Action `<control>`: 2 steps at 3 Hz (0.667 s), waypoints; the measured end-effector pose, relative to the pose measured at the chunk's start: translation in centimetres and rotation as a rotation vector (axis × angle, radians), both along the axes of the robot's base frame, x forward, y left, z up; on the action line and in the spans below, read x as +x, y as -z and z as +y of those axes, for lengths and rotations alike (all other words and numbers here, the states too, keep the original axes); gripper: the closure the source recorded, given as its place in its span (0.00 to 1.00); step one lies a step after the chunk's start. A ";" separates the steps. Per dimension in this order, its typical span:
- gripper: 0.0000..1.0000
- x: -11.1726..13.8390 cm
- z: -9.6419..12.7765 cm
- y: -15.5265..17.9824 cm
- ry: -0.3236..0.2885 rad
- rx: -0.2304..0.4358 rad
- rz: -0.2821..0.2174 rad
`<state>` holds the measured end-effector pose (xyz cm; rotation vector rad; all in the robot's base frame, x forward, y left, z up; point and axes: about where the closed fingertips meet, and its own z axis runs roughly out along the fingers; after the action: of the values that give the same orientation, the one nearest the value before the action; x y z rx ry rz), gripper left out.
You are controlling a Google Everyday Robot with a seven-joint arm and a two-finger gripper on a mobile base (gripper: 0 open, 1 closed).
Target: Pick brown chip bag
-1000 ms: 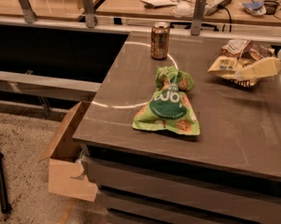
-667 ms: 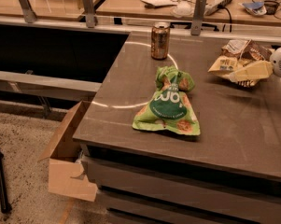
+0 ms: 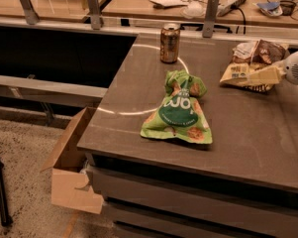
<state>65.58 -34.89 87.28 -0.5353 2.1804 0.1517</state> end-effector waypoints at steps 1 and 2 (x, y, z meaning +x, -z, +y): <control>0.65 -0.2 0.9 -1.0 -0.013 -0.018 0.002; 0.88 -0.1 1.2 -1.7 -0.032 -0.045 -0.010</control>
Offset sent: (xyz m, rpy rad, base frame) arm -0.0013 0.0109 0.0274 -0.0861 -0.0324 0.0544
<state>65.48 -33.64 88.96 -0.5956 2.1703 0.1175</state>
